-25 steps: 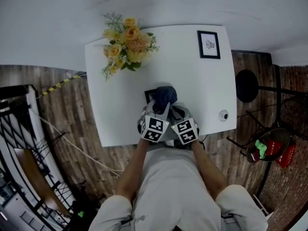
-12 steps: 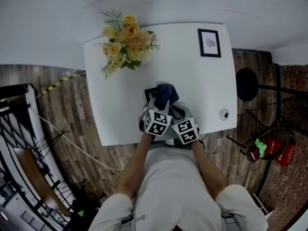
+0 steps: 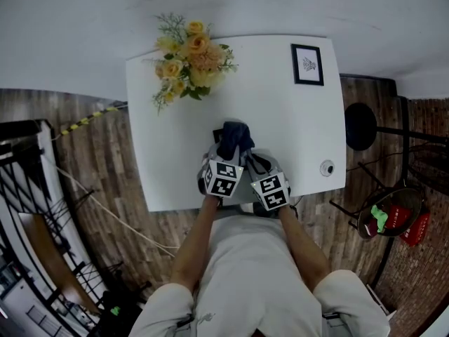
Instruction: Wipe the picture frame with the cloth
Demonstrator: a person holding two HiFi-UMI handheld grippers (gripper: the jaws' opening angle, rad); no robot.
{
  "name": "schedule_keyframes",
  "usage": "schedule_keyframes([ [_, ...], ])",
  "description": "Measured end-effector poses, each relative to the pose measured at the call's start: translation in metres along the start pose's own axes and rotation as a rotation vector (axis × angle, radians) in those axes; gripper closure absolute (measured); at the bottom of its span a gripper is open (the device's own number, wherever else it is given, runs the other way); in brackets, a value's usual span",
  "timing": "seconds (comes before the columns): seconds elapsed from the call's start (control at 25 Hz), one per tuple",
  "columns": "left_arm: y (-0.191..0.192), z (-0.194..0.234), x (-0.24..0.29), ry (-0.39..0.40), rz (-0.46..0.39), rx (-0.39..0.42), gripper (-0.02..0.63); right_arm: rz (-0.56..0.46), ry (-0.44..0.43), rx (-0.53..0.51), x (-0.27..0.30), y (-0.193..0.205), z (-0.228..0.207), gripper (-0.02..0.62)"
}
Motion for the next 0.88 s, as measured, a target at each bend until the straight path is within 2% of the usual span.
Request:
schedule_keyframes([
  [0.6,0.011,0.022,-0.023,-0.065,-0.004,-0.032,0.523,0.003,0.011,0.001,0.002,0.0,0.001,0.522],
  [0.88,0.022,0.044,-0.038,-0.136,0.007,-0.068,0.523,0.003,0.015,0.014,0.002,0.0,0.0,0.523],
])
Point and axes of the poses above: the fingertips, and each gripper's own axes: x forward along the fingers, z to its left, y out of its underside, the point moved 7 cm from there along -x, backward along the fingers, and after that the axes turned 9 degrees about -z, right-handed, at the moved point
